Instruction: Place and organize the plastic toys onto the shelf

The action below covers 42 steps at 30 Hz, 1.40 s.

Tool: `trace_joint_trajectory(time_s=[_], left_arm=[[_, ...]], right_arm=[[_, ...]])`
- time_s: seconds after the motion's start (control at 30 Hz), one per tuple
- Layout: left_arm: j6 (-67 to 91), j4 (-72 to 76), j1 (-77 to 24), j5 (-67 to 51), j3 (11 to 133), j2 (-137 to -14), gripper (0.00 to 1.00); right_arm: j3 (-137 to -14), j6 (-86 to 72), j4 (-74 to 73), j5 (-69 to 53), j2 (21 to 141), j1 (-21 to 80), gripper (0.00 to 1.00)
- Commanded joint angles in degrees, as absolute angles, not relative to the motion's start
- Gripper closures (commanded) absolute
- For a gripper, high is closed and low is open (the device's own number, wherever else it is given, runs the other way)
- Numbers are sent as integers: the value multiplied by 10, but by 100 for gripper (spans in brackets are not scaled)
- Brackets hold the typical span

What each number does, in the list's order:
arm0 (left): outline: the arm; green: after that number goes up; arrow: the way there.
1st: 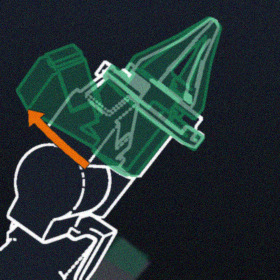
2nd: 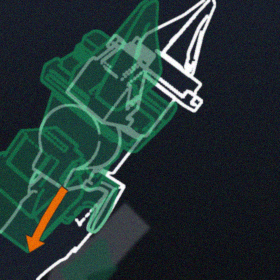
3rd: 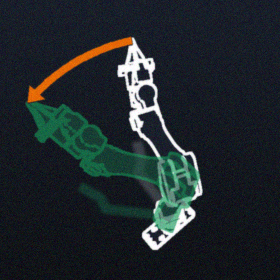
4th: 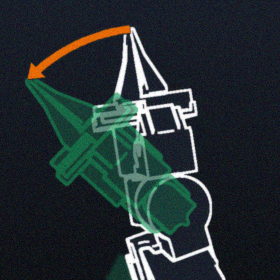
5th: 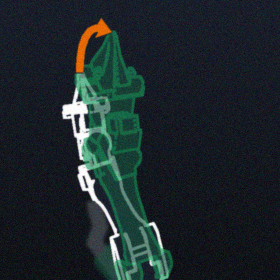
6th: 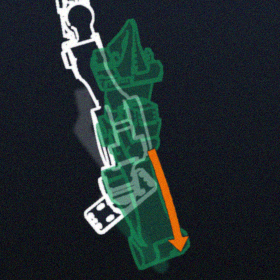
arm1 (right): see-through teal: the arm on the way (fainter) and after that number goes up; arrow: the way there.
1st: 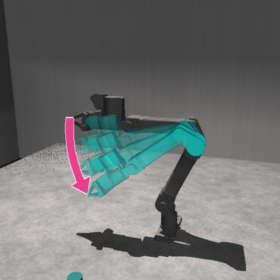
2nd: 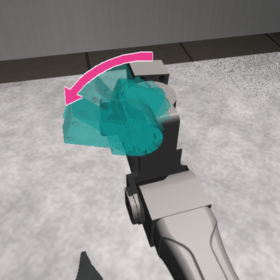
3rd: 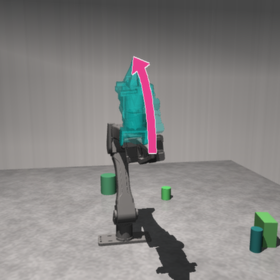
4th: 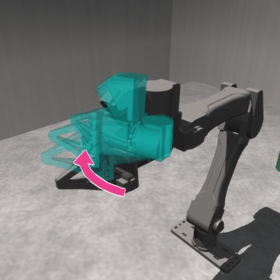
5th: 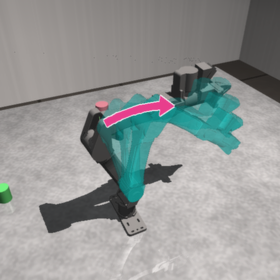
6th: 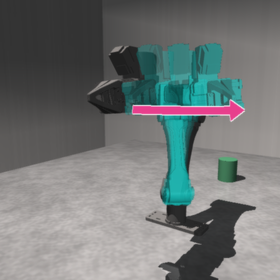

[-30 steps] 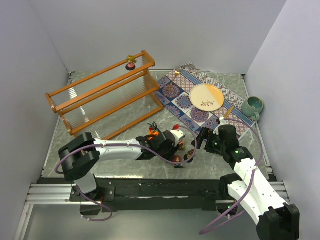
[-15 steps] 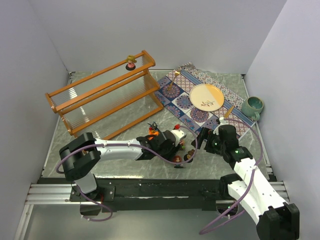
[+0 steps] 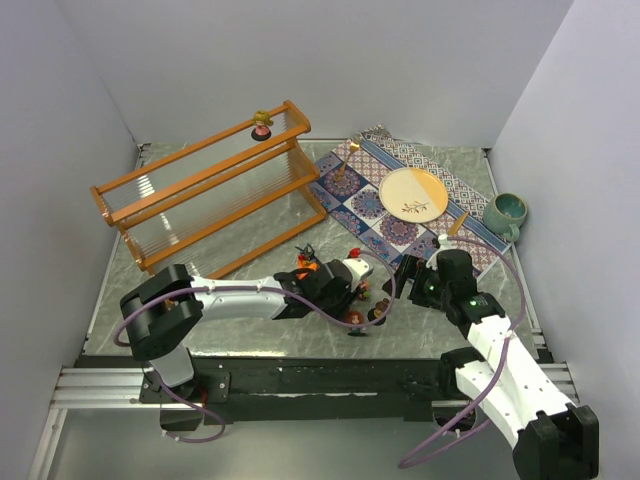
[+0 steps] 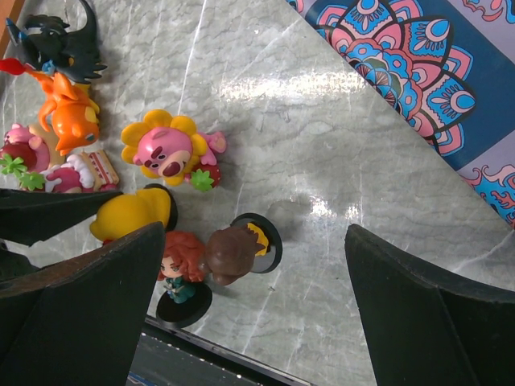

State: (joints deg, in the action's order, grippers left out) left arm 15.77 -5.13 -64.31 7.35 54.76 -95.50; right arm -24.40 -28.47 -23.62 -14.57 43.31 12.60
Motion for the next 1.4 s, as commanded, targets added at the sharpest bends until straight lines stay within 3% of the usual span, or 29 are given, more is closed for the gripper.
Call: trace_joint_trajectory(time_s=[0.0, 0.5, 0.97, 1.37], left_arm=[[170, -68, -640, 121, 597, -908, 87], [282, -287, -564, 250, 814, -829, 99], [279, -526, -409, 275, 1124, -876, 97], [224, -503, -243, 248, 1150, -900, 95]], right_arm=[[-250, -281, -229, -147, 433, 129, 0], [-255, -281, -231, -138, 437, 128, 0], [-256, -279, -233, -130, 437, 129, 0], [-253, -279, -230, -129, 438, 130, 0]])
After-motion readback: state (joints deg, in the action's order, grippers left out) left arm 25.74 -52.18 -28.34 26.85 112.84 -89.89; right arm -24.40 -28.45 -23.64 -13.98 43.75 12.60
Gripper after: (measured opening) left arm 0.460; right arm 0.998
